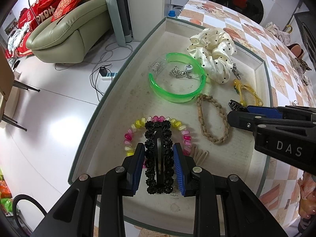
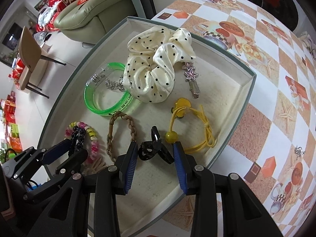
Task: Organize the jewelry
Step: 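Lower both clips into the tray and open both tools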
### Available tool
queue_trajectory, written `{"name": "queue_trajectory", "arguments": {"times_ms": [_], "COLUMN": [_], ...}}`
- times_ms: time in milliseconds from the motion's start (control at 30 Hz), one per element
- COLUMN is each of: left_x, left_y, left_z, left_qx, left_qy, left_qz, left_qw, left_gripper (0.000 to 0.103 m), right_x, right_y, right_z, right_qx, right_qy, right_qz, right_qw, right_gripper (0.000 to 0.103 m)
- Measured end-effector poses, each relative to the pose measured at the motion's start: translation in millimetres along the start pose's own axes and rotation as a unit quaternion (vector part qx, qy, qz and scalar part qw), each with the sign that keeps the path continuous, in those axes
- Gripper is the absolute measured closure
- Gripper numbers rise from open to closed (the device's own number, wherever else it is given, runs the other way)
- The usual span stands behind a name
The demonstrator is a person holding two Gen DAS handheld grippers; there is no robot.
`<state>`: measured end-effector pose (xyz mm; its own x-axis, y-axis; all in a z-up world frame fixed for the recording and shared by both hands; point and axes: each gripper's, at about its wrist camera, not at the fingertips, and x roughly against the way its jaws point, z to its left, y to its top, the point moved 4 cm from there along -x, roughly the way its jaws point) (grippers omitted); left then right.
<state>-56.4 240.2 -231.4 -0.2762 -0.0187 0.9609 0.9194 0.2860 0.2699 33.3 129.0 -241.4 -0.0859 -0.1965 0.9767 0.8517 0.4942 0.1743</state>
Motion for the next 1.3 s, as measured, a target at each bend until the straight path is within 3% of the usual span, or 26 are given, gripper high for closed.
{"name": "queue_trajectory", "arguments": {"times_ms": [700,733,767,800,867,1233,1300], "left_x": [2,3,5,8,14,14,13], "left_y": [2,2,2,3,4,5,4], "left_z": [-3,-4,-4,-4,-5,-8,-9], "left_qx": [-0.004,-0.005,-0.004,-0.002,-0.005,-0.010,-0.011], "left_qy": [0.026,0.027,0.030,0.033,0.030,0.023,0.025], "left_qz": [0.007,0.006,0.001,-0.006,-0.018,-0.003,0.000], "left_qw": [0.9996,0.9996,0.9995,0.9994,0.9994,0.9997,0.9996], "left_gripper": [0.068,0.052,0.028,0.020,0.018,0.018,0.008], "right_x": [16,18,20,22,28,36,35], "right_y": [2,3,2,3,3,1,-1], "right_z": [-12,-12,-12,-12,-13,-16,-17], "right_qx": [-0.017,-0.017,-0.017,-0.018,-0.021,-0.029,-0.030], "right_qy": [0.025,0.026,0.027,0.027,0.026,0.022,0.022], "right_qz": [-0.004,-0.006,-0.009,-0.012,-0.018,-0.017,-0.014], "right_qw": [1.000,0.999,0.999,0.999,0.999,0.999,0.999], "right_gripper": [0.059,0.059,0.059,0.059,0.059,0.057,0.057]}}
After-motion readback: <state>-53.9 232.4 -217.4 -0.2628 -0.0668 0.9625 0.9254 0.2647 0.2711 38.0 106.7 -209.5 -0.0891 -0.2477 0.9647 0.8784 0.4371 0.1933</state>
